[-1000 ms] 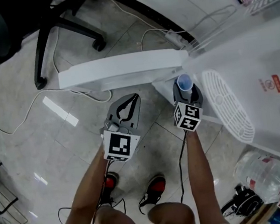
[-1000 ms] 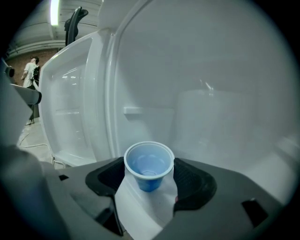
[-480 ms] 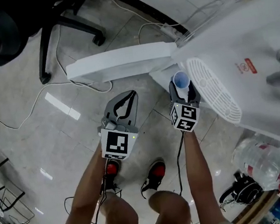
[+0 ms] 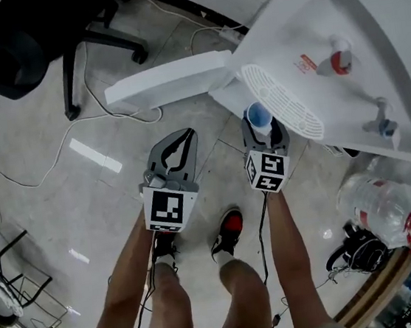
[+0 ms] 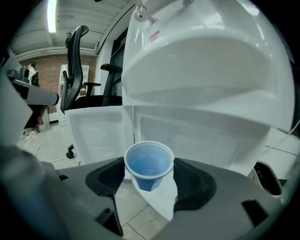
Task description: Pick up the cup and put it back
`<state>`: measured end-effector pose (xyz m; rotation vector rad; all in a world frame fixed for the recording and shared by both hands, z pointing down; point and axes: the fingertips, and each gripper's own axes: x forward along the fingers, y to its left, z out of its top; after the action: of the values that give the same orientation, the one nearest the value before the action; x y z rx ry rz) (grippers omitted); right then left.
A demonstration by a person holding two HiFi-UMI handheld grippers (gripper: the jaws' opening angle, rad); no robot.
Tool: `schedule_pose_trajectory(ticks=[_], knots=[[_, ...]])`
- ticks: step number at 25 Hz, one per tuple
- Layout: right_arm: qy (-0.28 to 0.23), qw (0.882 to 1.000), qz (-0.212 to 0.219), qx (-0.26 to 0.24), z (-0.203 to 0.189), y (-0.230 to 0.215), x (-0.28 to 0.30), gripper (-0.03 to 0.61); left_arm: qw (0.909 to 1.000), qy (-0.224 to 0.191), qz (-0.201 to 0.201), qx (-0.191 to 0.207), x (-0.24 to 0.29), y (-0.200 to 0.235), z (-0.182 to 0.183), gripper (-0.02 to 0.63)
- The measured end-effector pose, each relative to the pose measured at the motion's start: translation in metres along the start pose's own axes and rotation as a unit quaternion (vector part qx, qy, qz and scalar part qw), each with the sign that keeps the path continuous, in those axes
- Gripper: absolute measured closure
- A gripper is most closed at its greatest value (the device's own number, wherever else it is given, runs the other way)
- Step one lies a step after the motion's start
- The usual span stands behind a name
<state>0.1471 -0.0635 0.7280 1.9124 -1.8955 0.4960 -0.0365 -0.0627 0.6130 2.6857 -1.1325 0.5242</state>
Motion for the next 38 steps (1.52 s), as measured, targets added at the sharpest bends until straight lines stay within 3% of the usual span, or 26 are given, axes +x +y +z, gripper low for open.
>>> schedule_pose_trajectory(ticks=[14,29,38], knots=[[0.022,0.999,-0.014,0.021,0.042,0.009,-0.123,0.244,0.9989,0.010,-0.045,0.010,-0.056,-0.041,0.085,0.589],[0.002,0.999,-0.042,0.029,0.164,-0.032,-0.279,0.245,0.9963,-0.007,-0.082,0.026,-0.104,-0.099,0.221,0.589],[-0.012,0.999,-0.042,0.032,0.229,-0.035,-0.339,0.244,0.9938,-0.010,-0.104,0.038,-0.128,-0.135,0.278,0.589]])
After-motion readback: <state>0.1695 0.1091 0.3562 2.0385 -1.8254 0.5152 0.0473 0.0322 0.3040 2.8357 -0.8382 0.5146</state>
